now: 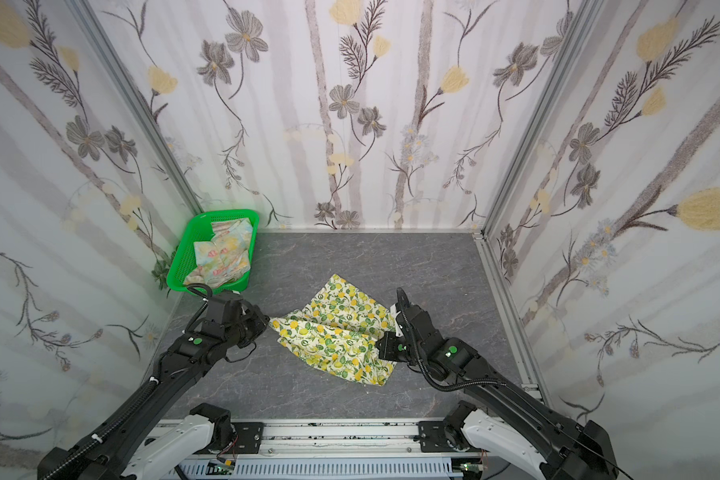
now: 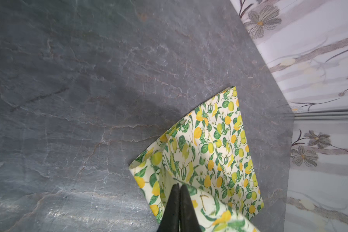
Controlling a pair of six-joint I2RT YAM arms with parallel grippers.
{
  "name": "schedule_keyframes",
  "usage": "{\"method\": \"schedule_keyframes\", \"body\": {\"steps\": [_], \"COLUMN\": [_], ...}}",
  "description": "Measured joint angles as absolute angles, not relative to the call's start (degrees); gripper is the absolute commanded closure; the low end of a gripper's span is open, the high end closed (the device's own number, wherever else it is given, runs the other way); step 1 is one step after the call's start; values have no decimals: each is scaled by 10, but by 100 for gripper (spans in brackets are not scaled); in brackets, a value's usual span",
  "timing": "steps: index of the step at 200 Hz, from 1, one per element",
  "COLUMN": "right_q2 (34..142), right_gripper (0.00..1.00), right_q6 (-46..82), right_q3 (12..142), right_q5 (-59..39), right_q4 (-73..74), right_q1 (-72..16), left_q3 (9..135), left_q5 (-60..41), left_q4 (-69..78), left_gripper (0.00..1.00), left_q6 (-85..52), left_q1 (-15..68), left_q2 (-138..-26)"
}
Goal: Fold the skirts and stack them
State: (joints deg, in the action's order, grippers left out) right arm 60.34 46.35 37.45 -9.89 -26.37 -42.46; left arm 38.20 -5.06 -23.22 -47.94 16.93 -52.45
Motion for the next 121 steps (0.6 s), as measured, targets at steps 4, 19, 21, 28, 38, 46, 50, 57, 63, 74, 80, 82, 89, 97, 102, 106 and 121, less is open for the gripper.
{"method": "schedule_keyframes", "body": {"steps": [4,19,21,28,38,46,50,57,63,74,80,82,89,97,102,106,121], "right_q2": [600,590,589,586,582,582,582,582,584,586,588,588,589,589,589,589,582], "right_gripper": [100,100,100,100,100,100,100,100,100,100,100,100,100,100,100,100,100], "right_q6": [463,460,460,459,459,460,460,460,460,465,467,469,472,476,477,480,490], "right_q3": [373,368,367,366,366,365,365,363,361,358,357,357,354,351,349,347,339], "right_q5": [-99,-100,-100,-102,-101,-102,-103,-105,-108,-115,-115,-115,-117,-119,-121,-122,-120], "right_q4": [-265,-271,-272,-274,-273,-271,-271,-269,-264,-253,-247,-246,-241,-237,-234,-232,-222], "right_q1": [-427,-439,-441,-449,-467,-484,-493,-508,-521,-542,-553,-555,-566,-574,-576,-577,-578], "left_q3": [389,412,416,426,441,455,462,473,482,500,509,512,523,533,538,541,554], "left_q5": [-47,-37,-35,-31,-30,-27,-25,-22,-20,-15,-12,-11,-4,2,4,5,8], "left_q4": [-236,-248,-250,-253,-260,-266,-268,-271,-275,-280,-282,-282,-283,-283,-283,-283,-285], "left_gripper": [100,100,100,100,100,100,100,100,100,100,100,100,100,100,100,100,100], "left_q6": [-477,-465,-464,-460,-448,-443,-438,-433,-428,-418,-413,-411,-404,-397,-392,-391,-385], "left_q1": [167,160,159,156,154,153,153,152,152,152,152,151,150,149,149,149,149], "left_q2": [-522,-515,-515,-515,-518,-523,-526,-529,-532,-537,-540,-542,-546,-550,-552,-555,-569]}}
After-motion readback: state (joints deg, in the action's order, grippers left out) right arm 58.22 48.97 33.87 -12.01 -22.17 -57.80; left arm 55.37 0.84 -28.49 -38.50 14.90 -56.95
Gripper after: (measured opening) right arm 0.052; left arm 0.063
